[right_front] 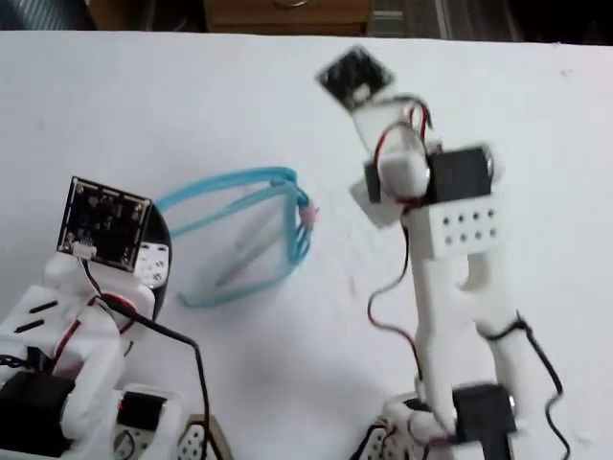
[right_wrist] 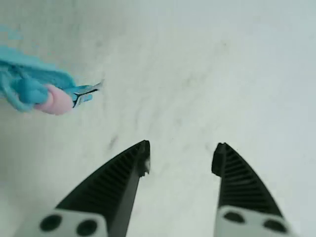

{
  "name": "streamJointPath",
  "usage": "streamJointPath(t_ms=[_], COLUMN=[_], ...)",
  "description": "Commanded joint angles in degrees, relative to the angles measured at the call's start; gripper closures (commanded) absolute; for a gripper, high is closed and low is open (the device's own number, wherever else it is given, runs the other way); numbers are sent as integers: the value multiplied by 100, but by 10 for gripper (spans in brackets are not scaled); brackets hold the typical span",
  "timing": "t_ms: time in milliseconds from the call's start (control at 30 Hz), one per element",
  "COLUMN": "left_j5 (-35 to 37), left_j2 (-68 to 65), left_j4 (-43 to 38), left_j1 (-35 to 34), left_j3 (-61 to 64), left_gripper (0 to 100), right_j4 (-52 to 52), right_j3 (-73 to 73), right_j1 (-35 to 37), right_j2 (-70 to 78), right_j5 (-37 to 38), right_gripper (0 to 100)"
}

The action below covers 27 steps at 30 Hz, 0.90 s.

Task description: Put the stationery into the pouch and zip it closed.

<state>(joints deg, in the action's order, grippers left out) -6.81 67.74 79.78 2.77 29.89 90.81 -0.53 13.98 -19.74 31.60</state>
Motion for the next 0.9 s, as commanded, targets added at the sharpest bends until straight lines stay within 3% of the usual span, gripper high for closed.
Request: streamJointPath(t_ms=[0,200,300,500,733,867], left_j5=[-26,-26,-26,-26,-26,-26], left_j2=[-13,-13,-13,-13,-13,-13], left_j4=[53,53,53,53,114,105], left_j1=[-31,-31,-31,-31,-31,-31], left_j3=[9,9,9,9,9,9], left_gripper=[978,978,978,978,978,978], right_j4=[-1270,-3855,-4980,-6492,-8356,-9024], right_j3=[-2154,-5143,-5969,-6233,-6233,-6233], right_j1=[-75,57,409,1059,549,549], right_j2=[-1033,-2167,-2264,-1464,-207,136], right_j5=[440,457,44,-888,-949,-1600], right_gripper=[756,650,625,625,625,625])
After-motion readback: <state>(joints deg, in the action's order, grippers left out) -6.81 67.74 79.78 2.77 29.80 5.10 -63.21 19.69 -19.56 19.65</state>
